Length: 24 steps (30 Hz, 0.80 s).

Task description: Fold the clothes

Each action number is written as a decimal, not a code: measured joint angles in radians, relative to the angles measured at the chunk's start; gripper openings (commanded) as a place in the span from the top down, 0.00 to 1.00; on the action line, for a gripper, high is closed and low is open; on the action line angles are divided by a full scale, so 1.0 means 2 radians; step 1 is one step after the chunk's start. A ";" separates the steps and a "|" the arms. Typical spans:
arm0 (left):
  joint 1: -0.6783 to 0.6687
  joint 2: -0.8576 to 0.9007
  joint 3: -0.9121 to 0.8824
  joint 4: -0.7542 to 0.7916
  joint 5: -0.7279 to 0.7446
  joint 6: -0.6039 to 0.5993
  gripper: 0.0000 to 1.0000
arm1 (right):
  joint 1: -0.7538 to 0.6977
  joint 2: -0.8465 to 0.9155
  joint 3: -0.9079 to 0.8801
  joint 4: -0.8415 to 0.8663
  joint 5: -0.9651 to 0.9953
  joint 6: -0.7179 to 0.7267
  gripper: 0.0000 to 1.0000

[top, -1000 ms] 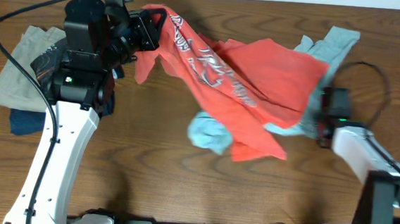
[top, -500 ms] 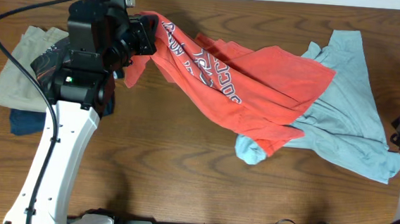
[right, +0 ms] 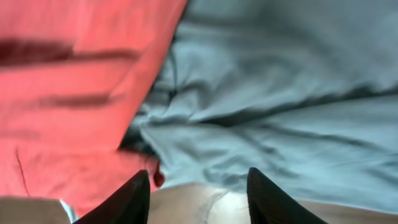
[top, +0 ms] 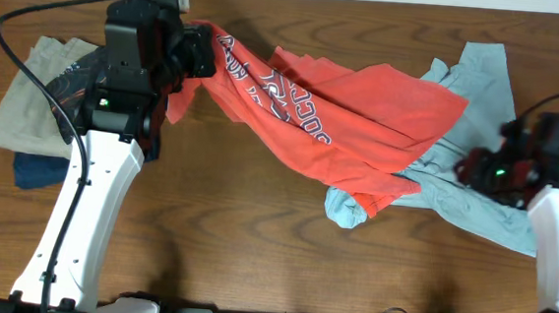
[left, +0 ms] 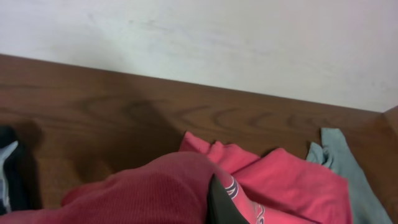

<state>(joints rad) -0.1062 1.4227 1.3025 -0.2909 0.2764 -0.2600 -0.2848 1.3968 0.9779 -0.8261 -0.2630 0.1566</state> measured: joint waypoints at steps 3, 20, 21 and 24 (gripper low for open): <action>0.000 0.000 0.000 -0.011 -0.002 0.002 0.94 | 0.016 0.010 -0.037 0.010 0.015 0.024 0.48; 0.000 0.000 0.000 -0.028 -0.007 0.002 0.94 | 0.017 0.064 -0.147 0.171 0.072 0.180 0.99; 0.000 0.000 0.000 -0.030 -0.007 0.002 0.94 | 0.017 0.066 -0.147 0.172 0.081 0.186 0.99; 0.000 0.000 0.000 -0.039 -0.007 0.002 0.94 | 0.013 0.066 -0.146 0.174 0.110 0.197 0.99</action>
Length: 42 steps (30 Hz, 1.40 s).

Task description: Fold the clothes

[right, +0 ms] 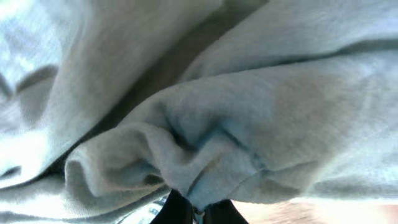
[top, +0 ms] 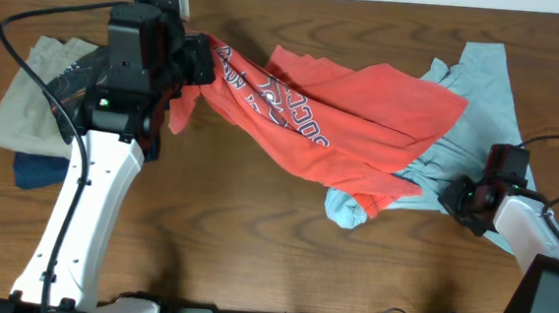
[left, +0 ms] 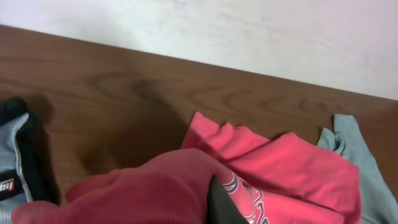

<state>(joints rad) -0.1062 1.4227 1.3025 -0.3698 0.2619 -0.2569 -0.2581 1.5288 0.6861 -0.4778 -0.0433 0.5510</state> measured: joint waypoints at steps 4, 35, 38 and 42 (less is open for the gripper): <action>0.000 0.000 0.000 -0.021 0.000 0.000 0.94 | -0.056 0.004 0.026 -0.043 0.053 0.007 0.99; 0.002 0.039 0.003 -0.130 0.024 0.002 0.02 | -0.134 0.006 0.315 -0.256 -0.046 -0.113 0.41; -0.013 0.039 0.002 -0.160 0.064 -0.006 0.02 | -0.113 0.006 0.315 -0.263 -0.049 -0.125 0.41; -0.056 0.040 -0.017 -0.163 0.093 -0.014 0.02 | -0.090 0.006 0.315 -0.271 -0.050 -0.136 0.40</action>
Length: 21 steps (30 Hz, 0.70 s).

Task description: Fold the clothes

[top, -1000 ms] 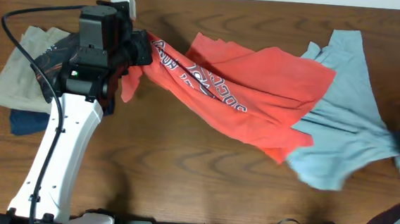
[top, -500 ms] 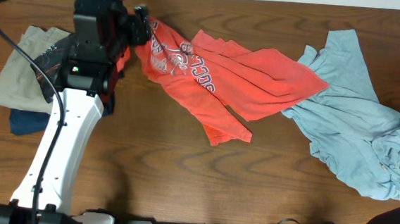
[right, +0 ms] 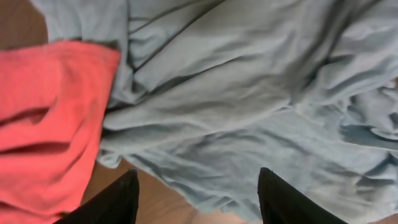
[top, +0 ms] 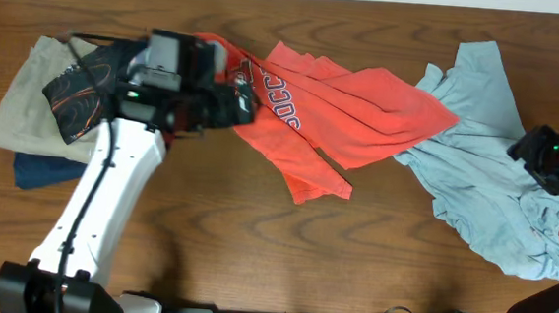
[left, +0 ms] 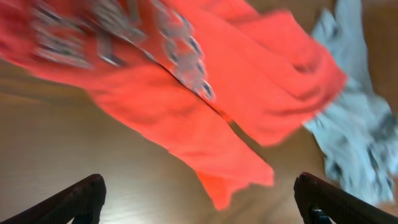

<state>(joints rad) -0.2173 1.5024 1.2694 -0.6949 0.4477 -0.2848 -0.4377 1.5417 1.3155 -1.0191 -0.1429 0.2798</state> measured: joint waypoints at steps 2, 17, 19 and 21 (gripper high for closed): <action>-0.022 0.004 -0.011 0.000 0.007 -0.002 0.02 | 0.009 0.000 0.000 -0.004 0.000 -0.002 0.40; -0.104 0.159 -0.025 0.017 0.014 -0.076 0.01 | 0.027 0.000 0.000 -0.029 0.000 -0.031 0.39; -0.104 0.168 -0.025 0.025 0.014 -0.095 0.02 | 0.026 0.000 0.000 -0.029 0.000 -0.032 0.39; -0.104 0.176 -0.025 0.035 0.014 -0.113 0.06 | 0.027 0.000 0.000 -0.029 0.000 -0.033 0.40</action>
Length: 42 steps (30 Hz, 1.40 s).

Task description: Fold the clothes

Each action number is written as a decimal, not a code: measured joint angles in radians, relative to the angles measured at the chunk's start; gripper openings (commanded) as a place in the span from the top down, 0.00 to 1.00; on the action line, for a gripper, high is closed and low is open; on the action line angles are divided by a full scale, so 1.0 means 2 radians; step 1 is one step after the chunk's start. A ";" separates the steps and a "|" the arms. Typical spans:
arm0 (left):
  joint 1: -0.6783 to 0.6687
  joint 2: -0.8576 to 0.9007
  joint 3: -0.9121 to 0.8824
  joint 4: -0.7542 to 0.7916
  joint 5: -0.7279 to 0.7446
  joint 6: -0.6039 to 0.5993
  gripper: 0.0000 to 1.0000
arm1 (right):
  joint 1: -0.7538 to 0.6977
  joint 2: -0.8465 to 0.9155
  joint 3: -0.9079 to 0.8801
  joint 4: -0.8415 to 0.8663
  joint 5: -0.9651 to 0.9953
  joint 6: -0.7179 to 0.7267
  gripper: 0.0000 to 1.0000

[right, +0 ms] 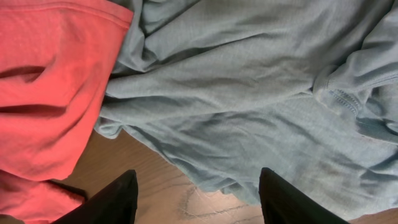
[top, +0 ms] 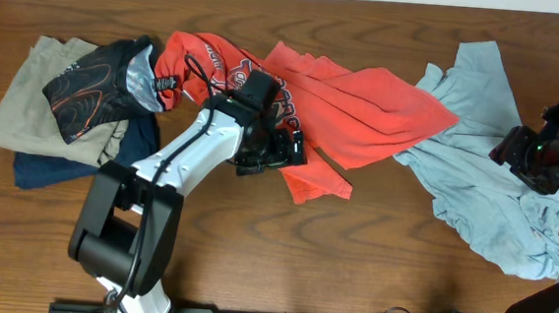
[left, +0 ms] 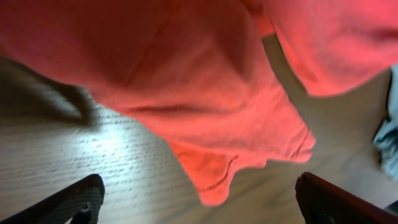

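Observation:
A red shirt with grey lettering (top: 348,97) lies crumpled across the back middle of the table, its lower corner (left: 211,186) pointing to the front. My left gripper (top: 278,154) hangs open low over that corner, fingers (left: 78,200) wide apart and nothing between them. A light blue shirt (top: 476,165) lies crumpled at the right, touching the red shirt's right edge (right: 50,87). My right gripper (top: 518,154) is open above the blue shirt (right: 249,93), holding nothing.
At the left a pile holds a beige garment (top: 22,99), a black and grey patterned one (top: 92,84) and a navy one (top: 47,170). The brown wooden table (top: 253,253) shows bare at the front. A black cable (top: 196,77) runs over the red shirt.
My left gripper has moved from over the red shirt's lettered left part to low over its front corner, still open. The right gripper and blue shirt have barely shifted.
My left gripper held the red shirt's left end up at the back left while the right hung open over the blue shirt. Then the right was shut on a blue fold. Later the blue shirt lay further right, out from under the red, with both grippers open.

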<state>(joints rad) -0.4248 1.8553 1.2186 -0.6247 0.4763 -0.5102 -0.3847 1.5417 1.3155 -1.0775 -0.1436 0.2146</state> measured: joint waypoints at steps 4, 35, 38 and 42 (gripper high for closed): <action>0.000 0.012 0.000 0.009 0.000 -0.029 0.10 | 0.000 0.000 0.000 0.000 0.000 -0.001 0.40; -0.017 0.054 0.000 0.053 -0.042 -0.115 0.78 | 0.000 0.000 0.000 -0.006 0.000 -0.007 0.42; -0.015 0.054 0.000 0.046 -0.044 -0.116 0.94 | 0.000 0.000 0.000 -0.006 0.000 -0.007 0.42; -0.006 0.052 0.000 0.039 -0.044 -0.106 0.94 | 0.000 0.000 0.000 -0.006 0.000 -0.007 0.42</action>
<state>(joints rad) -0.4358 1.9587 1.2186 -0.5468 0.3874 -0.7231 -0.3847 1.5417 1.3155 -1.0885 -0.1432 0.2001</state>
